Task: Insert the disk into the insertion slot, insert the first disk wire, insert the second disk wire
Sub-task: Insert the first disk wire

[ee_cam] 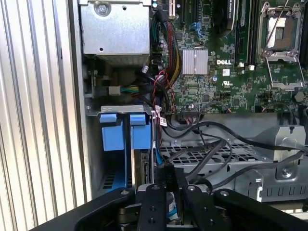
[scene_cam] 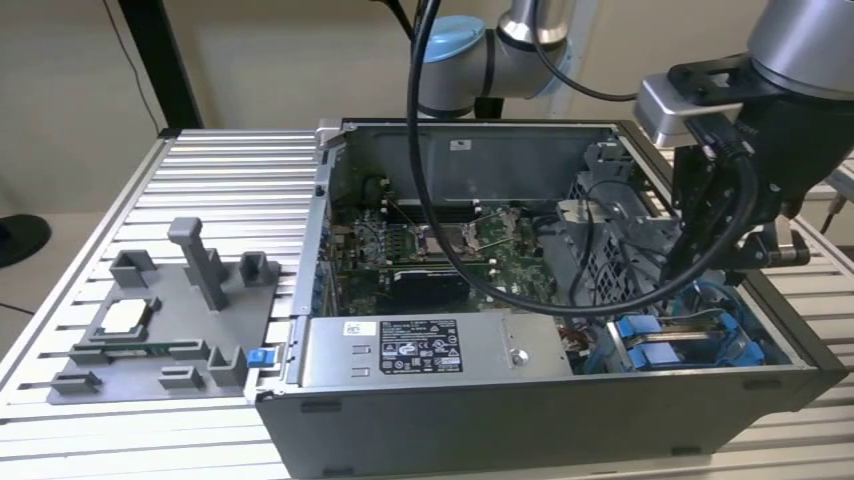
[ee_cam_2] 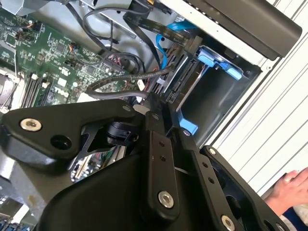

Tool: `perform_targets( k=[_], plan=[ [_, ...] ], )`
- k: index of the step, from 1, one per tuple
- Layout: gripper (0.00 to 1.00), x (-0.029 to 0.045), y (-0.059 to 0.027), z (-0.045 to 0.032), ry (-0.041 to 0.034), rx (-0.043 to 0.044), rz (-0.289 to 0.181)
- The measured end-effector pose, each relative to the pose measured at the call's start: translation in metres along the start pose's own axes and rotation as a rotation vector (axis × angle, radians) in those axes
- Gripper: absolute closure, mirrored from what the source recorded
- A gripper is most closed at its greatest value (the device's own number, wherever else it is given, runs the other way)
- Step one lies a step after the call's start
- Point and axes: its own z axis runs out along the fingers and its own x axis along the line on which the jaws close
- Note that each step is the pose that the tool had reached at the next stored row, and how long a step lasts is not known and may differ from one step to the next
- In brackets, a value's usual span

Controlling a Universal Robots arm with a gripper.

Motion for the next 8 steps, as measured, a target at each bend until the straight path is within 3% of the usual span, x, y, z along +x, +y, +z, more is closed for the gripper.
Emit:
perform_targets(
  k=[3,8],
  plan=[
    [1.00,0.0006,-0.0054,0.0005,0.0001,-0.0027,0.000],
    [1.00,0.0027,-0.0175,0.0015,0.0007,-0.0166,0.000]
  ],
)
